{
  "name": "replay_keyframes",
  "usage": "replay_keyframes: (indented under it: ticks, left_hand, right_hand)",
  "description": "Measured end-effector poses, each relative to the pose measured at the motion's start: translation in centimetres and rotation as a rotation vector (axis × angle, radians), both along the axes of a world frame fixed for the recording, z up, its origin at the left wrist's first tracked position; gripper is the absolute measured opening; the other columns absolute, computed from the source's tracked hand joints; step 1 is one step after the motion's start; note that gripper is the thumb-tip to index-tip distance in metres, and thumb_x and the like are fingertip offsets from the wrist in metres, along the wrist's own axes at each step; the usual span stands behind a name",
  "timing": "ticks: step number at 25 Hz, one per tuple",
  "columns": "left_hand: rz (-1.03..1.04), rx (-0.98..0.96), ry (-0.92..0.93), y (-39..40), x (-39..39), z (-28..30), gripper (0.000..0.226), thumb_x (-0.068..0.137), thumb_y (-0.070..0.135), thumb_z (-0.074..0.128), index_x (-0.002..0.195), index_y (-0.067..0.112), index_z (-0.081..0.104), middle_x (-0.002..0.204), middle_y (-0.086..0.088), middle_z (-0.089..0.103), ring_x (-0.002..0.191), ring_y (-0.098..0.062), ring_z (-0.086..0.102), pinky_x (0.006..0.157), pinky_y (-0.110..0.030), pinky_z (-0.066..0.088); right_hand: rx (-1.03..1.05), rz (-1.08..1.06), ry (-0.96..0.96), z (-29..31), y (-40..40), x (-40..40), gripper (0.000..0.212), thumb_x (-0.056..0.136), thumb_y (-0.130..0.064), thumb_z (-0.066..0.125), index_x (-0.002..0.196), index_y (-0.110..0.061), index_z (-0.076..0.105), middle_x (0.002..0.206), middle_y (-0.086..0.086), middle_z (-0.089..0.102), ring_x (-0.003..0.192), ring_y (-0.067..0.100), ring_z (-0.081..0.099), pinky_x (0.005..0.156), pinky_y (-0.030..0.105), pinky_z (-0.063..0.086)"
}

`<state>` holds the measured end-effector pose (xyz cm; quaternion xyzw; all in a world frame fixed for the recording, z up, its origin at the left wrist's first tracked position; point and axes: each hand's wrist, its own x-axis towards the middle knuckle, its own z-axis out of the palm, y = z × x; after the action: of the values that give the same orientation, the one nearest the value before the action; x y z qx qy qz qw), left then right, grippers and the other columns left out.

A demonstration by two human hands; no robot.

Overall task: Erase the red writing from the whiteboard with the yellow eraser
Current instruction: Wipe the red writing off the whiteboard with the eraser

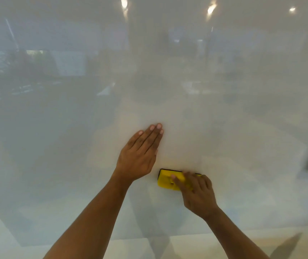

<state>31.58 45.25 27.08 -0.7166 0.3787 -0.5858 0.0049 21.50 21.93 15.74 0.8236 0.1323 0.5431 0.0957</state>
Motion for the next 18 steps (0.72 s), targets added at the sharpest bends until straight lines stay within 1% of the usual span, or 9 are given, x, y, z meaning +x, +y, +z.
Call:
replay_keyframes:
  ticks: [3,4,7,8,11,12,15,16,18]
  left_hand:
    - [-0.026,0.050,-0.042,-2.3,0.1,1.3,0.067,0.097,0.013,0.046,0.163,0.005,0.037,0.172,-0.009,0.031,0.161,-0.021,0.028,0.133,-0.037,0.019]
    - [-0.041,0.057,-0.047,-3.4,0.0,1.9,0.067,0.097,0.011,0.045,0.163,0.006,0.037,0.172,-0.008,0.031,0.161,-0.020,0.029,0.133,-0.036,0.019]
    - [-0.075,0.048,-0.048,-6.8,-0.8,3.2,0.068,0.097,0.010,0.043,0.164,0.006,0.035,0.173,-0.007,0.030,0.160,-0.019,0.029,0.132,-0.036,0.022]
    - [-0.088,0.052,-0.042,-7.7,-1.0,3.5,0.068,0.098,0.010,0.042,0.165,0.006,0.034,0.173,-0.007,0.030,0.161,-0.019,0.028,0.132,-0.036,0.022]
    - [-0.105,0.049,-0.035,-9.2,-1.4,4.0,0.065,0.100,0.011,0.038,0.165,0.005,0.034,0.173,-0.008,0.030,0.161,-0.020,0.028,0.131,-0.037,0.024]
    - [-0.111,0.039,-0.038,-9.4,-1.4,4.1,0.065,0.100,0.011,0.038,0.164,0.005,0.034,0.173,-0.009,0.031,0.160,-0.021,0.029,0.131,-0.038,0.025]
    - [-0.104,0.031,-0.086,-9.8,-1.3,3.8,0.064,0.100,0.010,0.038,0.163,0.003,0.036,0.171,-0.012,0.033,0.159,-0.023,0.032,0.130,-0.039,0.027]
    - [-0.097,0.036,-0.096,-9.9,-1.2,3.7,0.064,0.100,0.009,0.039,0.163,0.002,0.036,0.171,-0.012,0.033,0.159,-0.023,0.033,0.130,-0.039,0.027]
    - [-0.097,0.058,-0.099,-10.1,-1.2,3.7,0.066,0.098,0.006,0.039,0.164,0.002,0.035,0.172,-0.012,0.033,0.159,-0.023,0.032,0.130,-0.038,0.026]
  right_hand:
    - [0.699,-0.009,-0.118,3.2,-1.9,-0.2,0.057,0.082,-0.020,0.064,0.138,-0.015,0.054,0.124,0.013,0.059,0.101,0.035,0.057,0.082,0.043,0.041]
    - [0.790,-0.034,-0.118,2.9,-1.3,-0.4,0.055,0.085,-0.023,0.061,0.138,-0.013,0.053,0.125,0.013,0.057,0.103,0.035,0.054,0.083,0.042,0.040]
    - [0.229,-0.030,0.019,-0.7,-1.9,-1.6,0.056,0.087,-0.021,0.056,0.142,-0.025,0.049,0.127,0.012,0.056,0.098,0.035,0.058,0.082,0.042,0.042]
    - [0.248,-0.057,0.038,-0.2,-3.9,-1.8,0.053,0.086,-0.021,0.057,0.139,-0.024,0.053,0.125,0.013,0.060,0.095,0.037,0.060,0.081,0.043,0.045]
    - [1.052,-0.178,-0.151,1.9,-6.6,-1.9,0.061,0.083,-0.033,0.062,0.139,-0.008,0.053,0.104,0.023,0.063,0.091,0.045,0.058,0.077,0.046,0.043]
    - [1.082,-0.198,-0.119,1.4,-5.7,-1.8,0.064,0.084,-0.035,0.061,0.141,-0.005,0.051,0.104,0.024,0.063,0.092,0.044,0.056,0.078,0.045,0.041]
    - [0.564,-0.032,0.047,-0.8,-4.2,-2.5,0.058,0.086,-0.032,0.059,0.141,-0.017,0.050,0.116,0.016,0.065,0.094,0.037,0.056,0.081,0.038,0.038]
    - [0.577,-0.027,0.065,-0.3,-5.0,-2.4,0.057,0.085,-0.033,0.059,0.140,-0.019,0.050,0.116,0.015,0.065,0.094,0.037,0.057,0.081,0.037,0.037]
    - [0.961,-0.127,-0.080,1.6,-5.7,-1.6,0.063,0.085,-0.040,0.058,0.141,-0.012,0.051,0.107,0.018,0.065,0.094,0.039,0.055,0.078,0.038,0.035]
